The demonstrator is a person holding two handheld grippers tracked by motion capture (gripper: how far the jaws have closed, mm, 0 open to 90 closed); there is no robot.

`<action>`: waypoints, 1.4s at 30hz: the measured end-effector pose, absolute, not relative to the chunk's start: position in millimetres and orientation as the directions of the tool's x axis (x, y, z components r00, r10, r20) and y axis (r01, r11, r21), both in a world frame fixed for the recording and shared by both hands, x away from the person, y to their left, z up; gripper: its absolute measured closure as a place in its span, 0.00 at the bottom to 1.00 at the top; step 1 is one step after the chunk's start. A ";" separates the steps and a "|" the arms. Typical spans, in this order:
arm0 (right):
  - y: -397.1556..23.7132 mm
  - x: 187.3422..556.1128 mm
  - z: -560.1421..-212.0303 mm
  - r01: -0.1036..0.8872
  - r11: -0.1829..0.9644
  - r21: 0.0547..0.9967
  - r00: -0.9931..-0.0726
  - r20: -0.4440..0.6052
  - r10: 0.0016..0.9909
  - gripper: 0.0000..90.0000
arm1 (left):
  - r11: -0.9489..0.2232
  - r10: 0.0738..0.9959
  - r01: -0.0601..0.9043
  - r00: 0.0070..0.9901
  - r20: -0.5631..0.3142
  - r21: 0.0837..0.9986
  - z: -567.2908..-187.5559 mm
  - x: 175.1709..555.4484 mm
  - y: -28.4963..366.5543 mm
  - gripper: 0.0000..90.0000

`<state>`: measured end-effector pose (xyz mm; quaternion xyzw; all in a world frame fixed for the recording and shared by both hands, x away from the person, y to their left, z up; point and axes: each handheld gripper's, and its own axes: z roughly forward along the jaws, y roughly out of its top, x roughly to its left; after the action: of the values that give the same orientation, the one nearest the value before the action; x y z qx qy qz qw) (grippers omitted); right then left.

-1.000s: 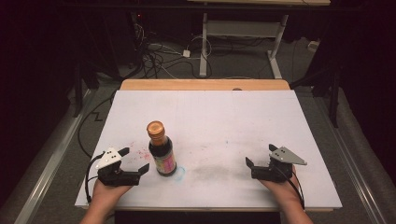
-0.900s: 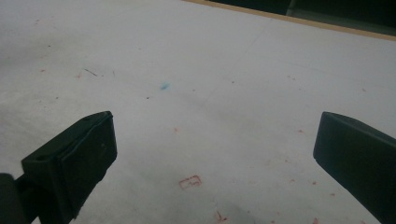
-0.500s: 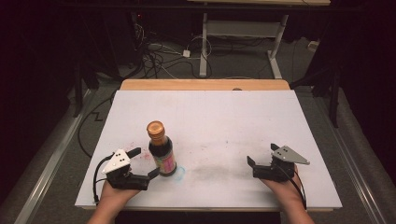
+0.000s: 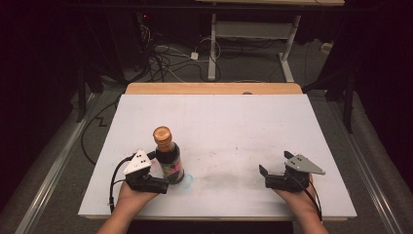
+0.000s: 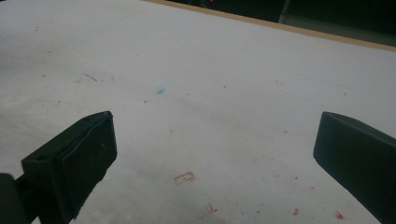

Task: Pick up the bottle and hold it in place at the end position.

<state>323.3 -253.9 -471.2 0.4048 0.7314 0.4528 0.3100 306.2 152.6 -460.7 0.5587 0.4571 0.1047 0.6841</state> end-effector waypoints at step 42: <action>-259.8 323.7 -469.9 0.322 0.232 0.918 -0.459 -0.062 0.886 0.00 | 0.331 0.636 0.323 0.618 -0.463 0.886 -441.9 310.5 136.0 0.32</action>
<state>323.7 -259.8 -469.9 0.4187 0.7216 0.4571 0.3083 310.5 136.0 -441.9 0.5674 0.4225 0.1119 0.6979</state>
